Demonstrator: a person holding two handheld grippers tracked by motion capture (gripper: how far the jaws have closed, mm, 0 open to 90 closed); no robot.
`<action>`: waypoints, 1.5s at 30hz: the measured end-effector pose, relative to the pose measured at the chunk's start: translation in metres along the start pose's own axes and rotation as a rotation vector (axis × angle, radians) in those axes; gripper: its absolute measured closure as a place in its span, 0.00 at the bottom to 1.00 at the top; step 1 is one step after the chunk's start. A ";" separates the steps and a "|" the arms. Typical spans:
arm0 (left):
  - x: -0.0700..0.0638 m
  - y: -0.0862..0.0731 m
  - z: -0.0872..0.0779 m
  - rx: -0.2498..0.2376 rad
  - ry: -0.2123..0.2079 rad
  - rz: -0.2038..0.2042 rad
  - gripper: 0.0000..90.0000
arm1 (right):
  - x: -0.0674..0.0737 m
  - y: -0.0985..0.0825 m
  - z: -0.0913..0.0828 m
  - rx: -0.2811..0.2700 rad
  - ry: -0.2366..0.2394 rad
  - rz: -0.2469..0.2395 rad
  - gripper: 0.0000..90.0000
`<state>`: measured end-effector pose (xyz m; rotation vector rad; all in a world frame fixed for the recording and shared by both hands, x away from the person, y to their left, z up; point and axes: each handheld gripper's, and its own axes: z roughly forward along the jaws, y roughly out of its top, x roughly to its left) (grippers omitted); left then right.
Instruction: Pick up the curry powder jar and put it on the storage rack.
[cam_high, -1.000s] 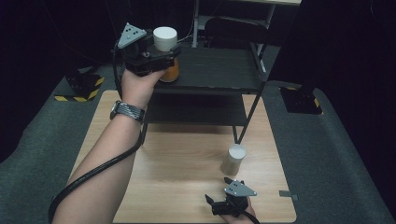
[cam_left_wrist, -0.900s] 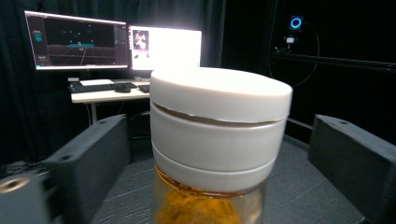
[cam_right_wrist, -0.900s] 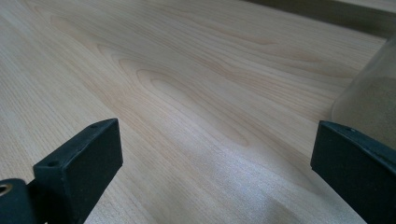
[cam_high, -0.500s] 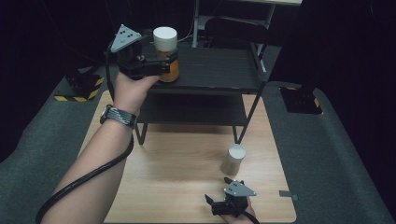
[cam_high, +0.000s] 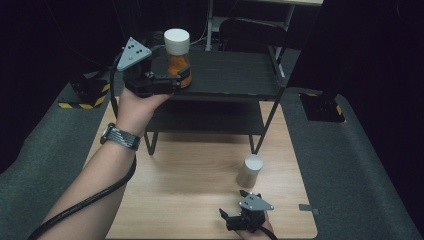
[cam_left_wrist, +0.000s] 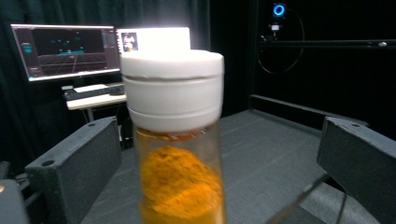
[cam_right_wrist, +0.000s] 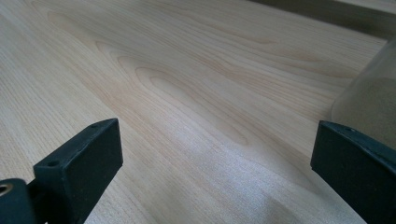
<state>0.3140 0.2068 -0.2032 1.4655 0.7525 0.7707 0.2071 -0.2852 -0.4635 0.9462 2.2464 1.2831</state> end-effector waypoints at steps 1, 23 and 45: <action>0.000 0.000 0.000 0.000 0.000 0.000 0.00 | 0.000 0.000 0.000 0.001 0.000 0.004 0.02; -0.004 -0.045 -0.033 0.037 -0.042 0.010 0.00 | 0.000 0.000 0.000 0.002 0.001 -0.005 0.02; -0.003 -0.122 -0.061 0.101 -0.110 -0.013 0.00 | 0.002 0.002 0.001 0.008 -0.003 -0.013 0.02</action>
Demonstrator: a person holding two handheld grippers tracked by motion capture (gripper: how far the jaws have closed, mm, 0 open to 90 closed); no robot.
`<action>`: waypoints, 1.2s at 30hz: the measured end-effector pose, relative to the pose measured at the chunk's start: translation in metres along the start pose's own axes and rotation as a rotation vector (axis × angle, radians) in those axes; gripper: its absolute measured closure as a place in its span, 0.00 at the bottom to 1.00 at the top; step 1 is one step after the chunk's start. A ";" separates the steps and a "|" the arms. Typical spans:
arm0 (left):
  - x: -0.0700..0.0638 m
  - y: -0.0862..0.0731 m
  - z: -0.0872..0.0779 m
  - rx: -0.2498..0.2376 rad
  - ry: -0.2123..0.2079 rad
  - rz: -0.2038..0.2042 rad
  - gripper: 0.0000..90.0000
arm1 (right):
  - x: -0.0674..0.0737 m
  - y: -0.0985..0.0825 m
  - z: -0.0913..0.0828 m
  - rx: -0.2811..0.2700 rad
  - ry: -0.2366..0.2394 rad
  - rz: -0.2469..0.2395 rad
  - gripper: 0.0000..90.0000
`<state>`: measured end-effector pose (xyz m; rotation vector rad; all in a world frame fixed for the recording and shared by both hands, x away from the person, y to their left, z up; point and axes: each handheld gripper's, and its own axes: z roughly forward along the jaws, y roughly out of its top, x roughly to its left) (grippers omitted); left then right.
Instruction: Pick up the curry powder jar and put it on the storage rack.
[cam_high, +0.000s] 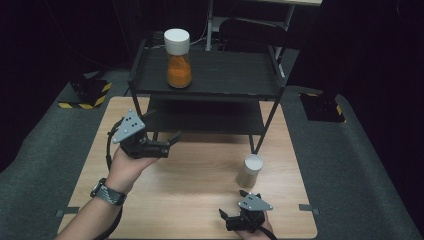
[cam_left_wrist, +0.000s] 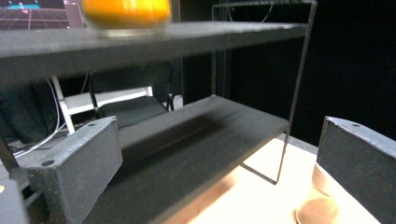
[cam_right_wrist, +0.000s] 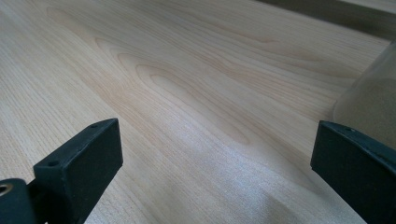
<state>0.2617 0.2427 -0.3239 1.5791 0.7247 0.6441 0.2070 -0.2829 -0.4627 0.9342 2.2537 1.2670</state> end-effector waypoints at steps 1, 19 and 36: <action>0.000 -0.004 -0.001 0.004 -0.008 0.002 0.00 | 0.000 0.000 0.000 0.000 0.000 0.000 0.02; -0.003 -0.071 -0.008 0.099 -0.051 -0.046 0.00 | 0.001 0.001 0.000 0.005 -0.003 -0.008 0.02; -0.012 -0.127 -0.020 0.181 -0.045 -0.076 0.00 | 0.001 0.001 0.001 0.007 -0.002 -0.011 0.02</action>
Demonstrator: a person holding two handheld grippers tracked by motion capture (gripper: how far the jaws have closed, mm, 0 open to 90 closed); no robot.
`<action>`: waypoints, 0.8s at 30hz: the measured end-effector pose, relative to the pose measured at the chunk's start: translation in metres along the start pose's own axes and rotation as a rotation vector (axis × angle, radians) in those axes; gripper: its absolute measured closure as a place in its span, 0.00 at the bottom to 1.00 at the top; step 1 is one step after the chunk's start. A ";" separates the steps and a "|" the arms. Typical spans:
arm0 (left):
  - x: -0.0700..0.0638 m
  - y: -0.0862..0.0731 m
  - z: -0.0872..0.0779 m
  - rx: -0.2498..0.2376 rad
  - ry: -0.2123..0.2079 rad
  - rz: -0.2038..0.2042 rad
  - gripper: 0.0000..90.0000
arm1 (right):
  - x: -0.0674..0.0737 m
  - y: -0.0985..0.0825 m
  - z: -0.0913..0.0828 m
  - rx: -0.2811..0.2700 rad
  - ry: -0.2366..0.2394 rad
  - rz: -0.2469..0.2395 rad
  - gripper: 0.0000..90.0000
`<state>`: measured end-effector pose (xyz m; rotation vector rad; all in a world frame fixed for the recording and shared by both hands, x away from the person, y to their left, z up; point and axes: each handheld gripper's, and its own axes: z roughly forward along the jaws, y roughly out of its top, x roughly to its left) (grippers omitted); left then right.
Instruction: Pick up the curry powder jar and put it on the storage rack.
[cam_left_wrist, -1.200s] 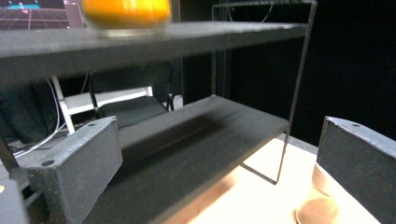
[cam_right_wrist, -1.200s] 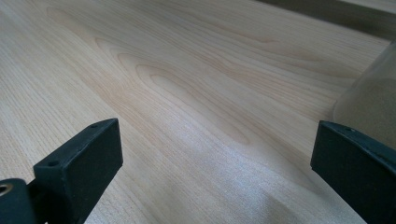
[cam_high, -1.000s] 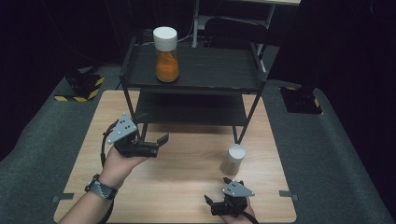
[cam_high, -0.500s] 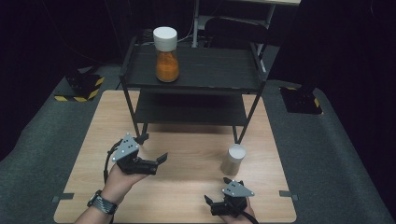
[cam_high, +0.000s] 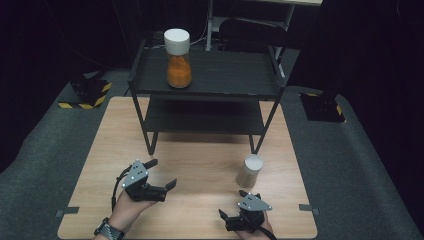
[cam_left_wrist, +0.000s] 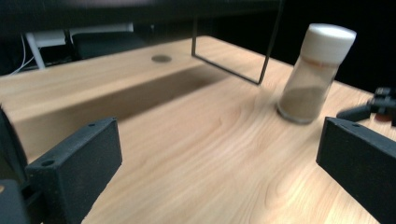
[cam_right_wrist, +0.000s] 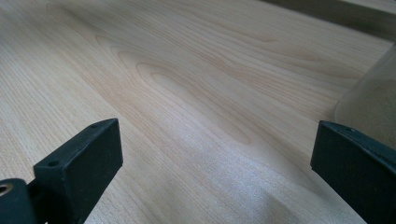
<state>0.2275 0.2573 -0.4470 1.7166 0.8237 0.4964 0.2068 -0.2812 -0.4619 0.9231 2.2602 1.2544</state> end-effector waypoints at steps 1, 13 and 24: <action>-0.001 -0.002 0.000 0.007 0.000 -0.005 0.00 | 0.000 0.000 0.000 0.000 -0.001 0.001 0.02; -0.004 -0.033 -0.013 0.062 0.029 0.009 0.00 | 0.003 0.000 0.001 -0.002 -0.013 0.001 0.02; -0.009 -0.042 -0.017 0.133 0.064 0.042 0.00 | 0.004 0.002 0.005 -0.005 -0.025 0.001 0.01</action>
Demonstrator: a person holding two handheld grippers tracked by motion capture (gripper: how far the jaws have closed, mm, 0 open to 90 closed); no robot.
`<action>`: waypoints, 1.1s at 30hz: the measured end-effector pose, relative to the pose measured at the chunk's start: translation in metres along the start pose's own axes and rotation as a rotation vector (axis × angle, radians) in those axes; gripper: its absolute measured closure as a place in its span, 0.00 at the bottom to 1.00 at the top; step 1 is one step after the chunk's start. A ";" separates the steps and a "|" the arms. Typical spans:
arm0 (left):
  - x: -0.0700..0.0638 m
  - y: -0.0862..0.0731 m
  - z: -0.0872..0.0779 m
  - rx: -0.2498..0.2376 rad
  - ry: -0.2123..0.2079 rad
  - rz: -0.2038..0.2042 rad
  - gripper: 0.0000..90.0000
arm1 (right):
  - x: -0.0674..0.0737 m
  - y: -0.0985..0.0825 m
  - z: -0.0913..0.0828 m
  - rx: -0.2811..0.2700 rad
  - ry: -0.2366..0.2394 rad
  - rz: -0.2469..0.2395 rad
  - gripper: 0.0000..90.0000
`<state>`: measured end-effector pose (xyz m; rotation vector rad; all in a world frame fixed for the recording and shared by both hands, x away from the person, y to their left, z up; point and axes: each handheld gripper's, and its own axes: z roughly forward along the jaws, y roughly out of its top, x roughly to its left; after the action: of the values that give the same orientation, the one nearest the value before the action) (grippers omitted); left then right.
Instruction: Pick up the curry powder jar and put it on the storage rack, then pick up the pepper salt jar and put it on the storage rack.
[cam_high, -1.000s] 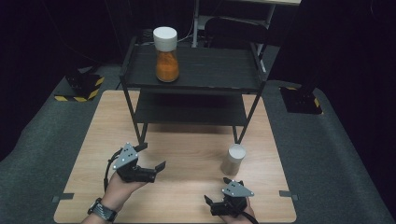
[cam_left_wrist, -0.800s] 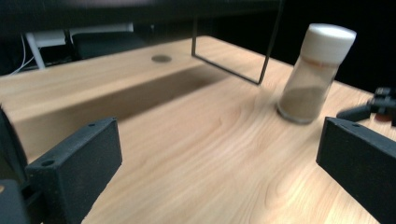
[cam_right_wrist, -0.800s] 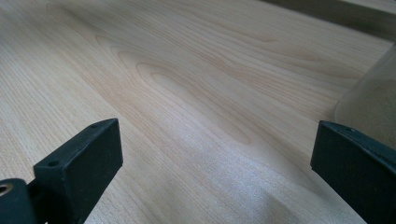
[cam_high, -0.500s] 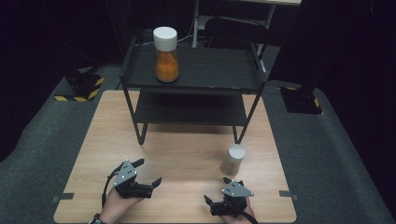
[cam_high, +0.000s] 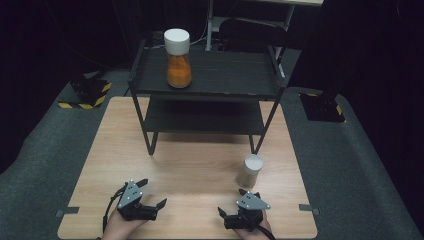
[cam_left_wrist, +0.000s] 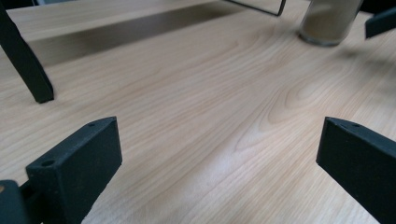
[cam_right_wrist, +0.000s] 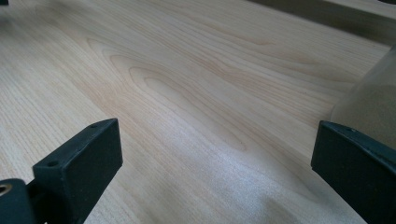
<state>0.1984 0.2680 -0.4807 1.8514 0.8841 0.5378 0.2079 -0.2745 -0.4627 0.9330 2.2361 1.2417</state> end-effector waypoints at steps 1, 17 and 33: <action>-0.004 0.000 0.000 -0.002 0.018 0.037 0.00 | 0.000 0.001 0.001 0.000 0.000 0.003 0.01; -0.011 0.003 0.000 0.019 0.019 0.066 0.00 | 0.000 0.000 0.001 -0.006 0.006 -0.004 0.01; -0.012 0.002 -0.004 0.028 0.017 0.066 0.00 | 0.000 -0.003 -0.001 -0.019 0.011 -0.011 0.01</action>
<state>0.1889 0.2602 -0.4771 1.9092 0.8476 0.5861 0.2069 -0.2762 -0.4648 0.9081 2.2310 1.2639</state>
